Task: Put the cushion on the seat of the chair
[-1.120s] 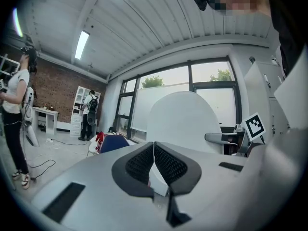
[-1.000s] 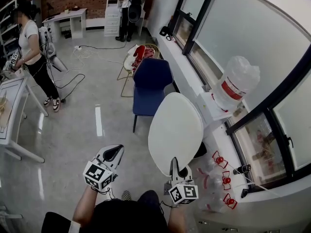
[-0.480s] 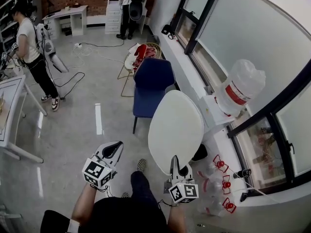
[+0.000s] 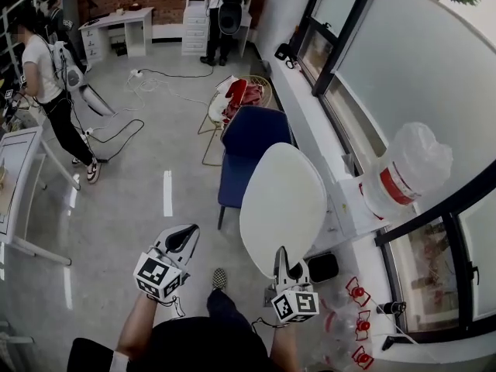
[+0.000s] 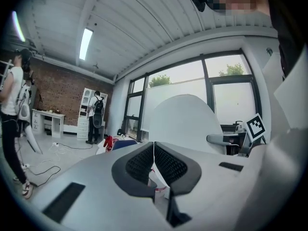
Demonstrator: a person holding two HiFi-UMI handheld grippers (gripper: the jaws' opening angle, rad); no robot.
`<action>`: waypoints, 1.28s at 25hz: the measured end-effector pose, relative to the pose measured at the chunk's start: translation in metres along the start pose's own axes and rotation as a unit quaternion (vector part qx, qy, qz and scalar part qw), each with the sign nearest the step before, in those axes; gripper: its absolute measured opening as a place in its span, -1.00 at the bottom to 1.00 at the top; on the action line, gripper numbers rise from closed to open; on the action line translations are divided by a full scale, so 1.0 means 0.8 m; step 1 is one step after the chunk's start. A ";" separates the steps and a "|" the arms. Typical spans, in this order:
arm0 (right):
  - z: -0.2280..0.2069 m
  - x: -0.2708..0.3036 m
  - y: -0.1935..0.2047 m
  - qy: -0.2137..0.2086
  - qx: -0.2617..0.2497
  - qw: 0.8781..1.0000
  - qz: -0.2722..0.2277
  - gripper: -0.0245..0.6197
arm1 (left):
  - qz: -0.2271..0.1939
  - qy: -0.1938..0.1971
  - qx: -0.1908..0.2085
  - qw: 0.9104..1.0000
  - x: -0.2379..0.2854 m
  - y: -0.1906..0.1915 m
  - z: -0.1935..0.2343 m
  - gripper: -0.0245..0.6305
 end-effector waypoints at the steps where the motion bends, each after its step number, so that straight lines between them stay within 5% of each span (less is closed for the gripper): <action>1: -0.009 0.020 0.000 -0.004 0.000 1.000 0.004 -0.74 | 0.002 -0.002 0.003 1.000 0.017 -0.002 0.009 -0.87; 12: -0.092 0.200 0.024 -0.033 0.023 0.998 0.037 -0.74 | 0.022 -0.033 -0.014 0.999 0.174 0.013 0.096 -0.87; 23: -0.138 0.290 0.045 -0.030 0.050 0.997 0.048 -0.74 | 0.051 -0.019 -0.016 0.998 0.275 0.038 0.141 -0.87; 32: -0.168 0.364 0.123 -0.001 0.047 0.995 0.085 -0.74 | 0.089 -0.002 -0.028 0.996 0.343 0.115 0.219 -0.87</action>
Point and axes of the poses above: the fingertips, and each gripper's own axes: x forward along the fingers, z to its left, y out of its underside, the point moved 5 cm from there along -x, backward along the fingers, and after that the axes turned 8 degrees about -z, right-handed, at the moved point
